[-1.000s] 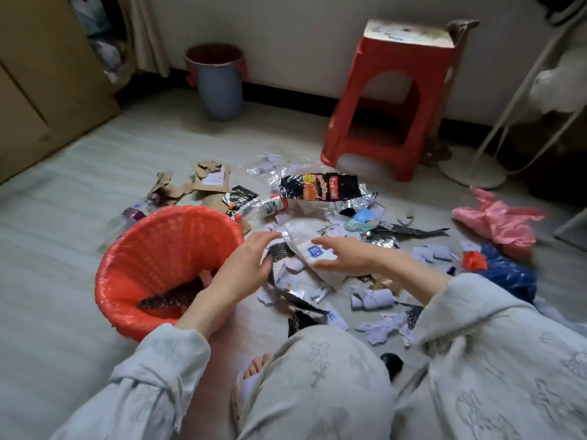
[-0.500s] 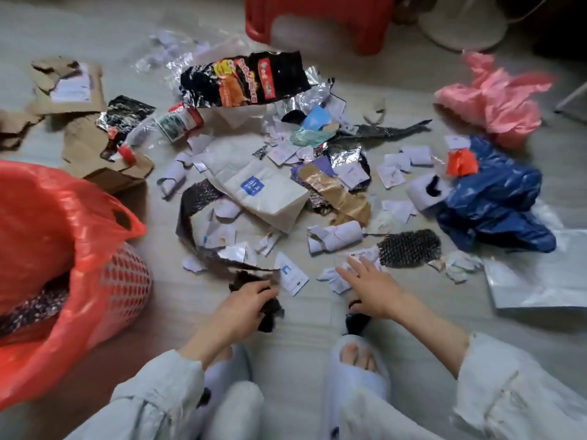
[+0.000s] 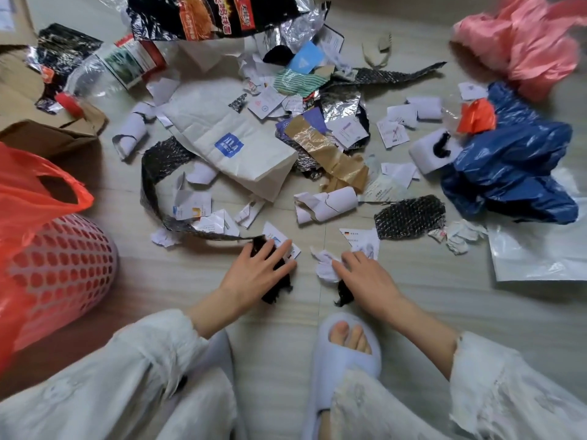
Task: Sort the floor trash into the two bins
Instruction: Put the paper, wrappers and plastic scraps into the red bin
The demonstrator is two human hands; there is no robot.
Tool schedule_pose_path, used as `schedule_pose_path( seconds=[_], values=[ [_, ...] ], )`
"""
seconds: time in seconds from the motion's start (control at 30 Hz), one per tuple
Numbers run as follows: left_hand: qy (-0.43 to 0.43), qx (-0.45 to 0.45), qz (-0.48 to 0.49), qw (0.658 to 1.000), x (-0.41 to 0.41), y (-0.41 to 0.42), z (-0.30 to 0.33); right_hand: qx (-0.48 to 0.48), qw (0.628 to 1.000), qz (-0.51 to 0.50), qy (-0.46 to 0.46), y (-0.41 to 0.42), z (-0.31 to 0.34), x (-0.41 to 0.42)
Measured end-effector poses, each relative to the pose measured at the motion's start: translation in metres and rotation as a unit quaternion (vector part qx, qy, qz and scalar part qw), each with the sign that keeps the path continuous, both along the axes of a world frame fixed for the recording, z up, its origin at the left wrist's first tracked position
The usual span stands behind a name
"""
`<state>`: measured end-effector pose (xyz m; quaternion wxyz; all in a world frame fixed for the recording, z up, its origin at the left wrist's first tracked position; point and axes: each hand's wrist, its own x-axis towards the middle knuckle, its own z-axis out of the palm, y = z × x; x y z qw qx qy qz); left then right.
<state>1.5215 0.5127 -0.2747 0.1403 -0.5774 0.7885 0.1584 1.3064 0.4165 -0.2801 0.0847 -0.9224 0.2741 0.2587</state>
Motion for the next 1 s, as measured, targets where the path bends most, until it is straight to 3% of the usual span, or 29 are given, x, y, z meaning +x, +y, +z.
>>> schedule_pose_path(
  seconds=[0.07,0.27,0.43,0.57,0.7,0.8,1.0],
  values=[
    [-0.008,0.012,-0.034,0.999,0.002,-0.009,-0.007,0.007,1.000,0.010,-0.013,0.002,0.005,-0.001],
    [0.004,-0.012,-0.002,1.000,0.006,-0.012,-0.020,-0.028,0.995,0.007,-0.099,0.000,0.005,-0.010],
    [0.045,-0.056,0.016,0.997,0.006,-0.009,-0.026,-0.034,0.995,-0.021,-0.087,-0.002,0.003,-0.007],
    [0.045,-0.071,0.007,0.996,0.008,-0.007,-0.026,-0.010,0.976,-0.162,-0.148,-0.012,0.014,-0.003],
    [0.035,-0.091,0.028,0.995,0.005,-0.005,-0.024,0.033,0.960,-0.269,-0.072,-0.030,0.012,-0.009],
    [-0.011,-0.095,0.040,0.995,0.000,-0.008,-0.021,0.014,0.951,-0.309,-0.007,-0.037,0.009,-0.005],
    [-0.079,-0.100,-0.027,0.992,-0.003,-0.016,-0.018,0.015,0.953,-0.303,-0.024,-0.028,0.006,0.006]
  ],
)
